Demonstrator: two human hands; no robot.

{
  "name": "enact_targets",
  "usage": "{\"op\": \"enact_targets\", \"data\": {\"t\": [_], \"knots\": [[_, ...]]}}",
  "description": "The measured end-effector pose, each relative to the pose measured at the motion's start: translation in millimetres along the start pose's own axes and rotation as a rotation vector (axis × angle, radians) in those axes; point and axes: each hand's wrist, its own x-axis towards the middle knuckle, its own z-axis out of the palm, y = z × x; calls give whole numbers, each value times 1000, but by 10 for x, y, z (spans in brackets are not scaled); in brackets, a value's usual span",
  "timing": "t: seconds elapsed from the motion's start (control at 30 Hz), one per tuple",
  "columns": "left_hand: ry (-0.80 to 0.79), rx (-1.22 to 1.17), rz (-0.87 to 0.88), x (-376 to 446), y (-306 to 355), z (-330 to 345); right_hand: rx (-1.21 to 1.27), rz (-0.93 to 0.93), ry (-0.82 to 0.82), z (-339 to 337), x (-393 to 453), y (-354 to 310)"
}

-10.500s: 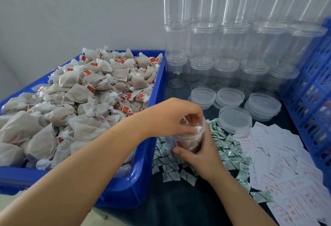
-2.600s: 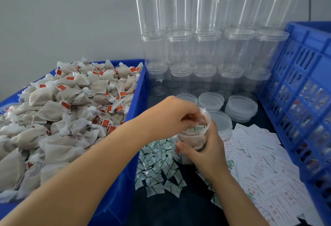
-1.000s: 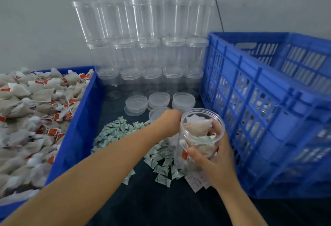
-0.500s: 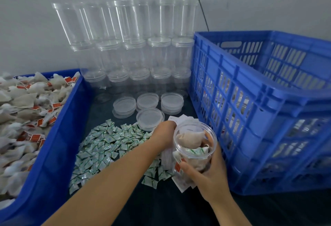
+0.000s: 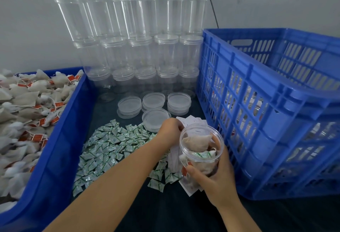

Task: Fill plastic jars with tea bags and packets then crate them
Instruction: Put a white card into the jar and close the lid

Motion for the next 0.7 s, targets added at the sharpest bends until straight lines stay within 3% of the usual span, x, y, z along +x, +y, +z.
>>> {"op": "enact_targets", "data": {"t": [0.13, 0.33, 0.7], "knots": [[13, 36, 19, -10, 17, 16, -23, -13, 4, -1, 1, -14], [41, -121, -27, -35, 55, 26, -14, -13, 4, 1, -2, -5], [97, -15, -26, -100, 96, -32, -17, -11, 0, 9, -6, 10]]}}
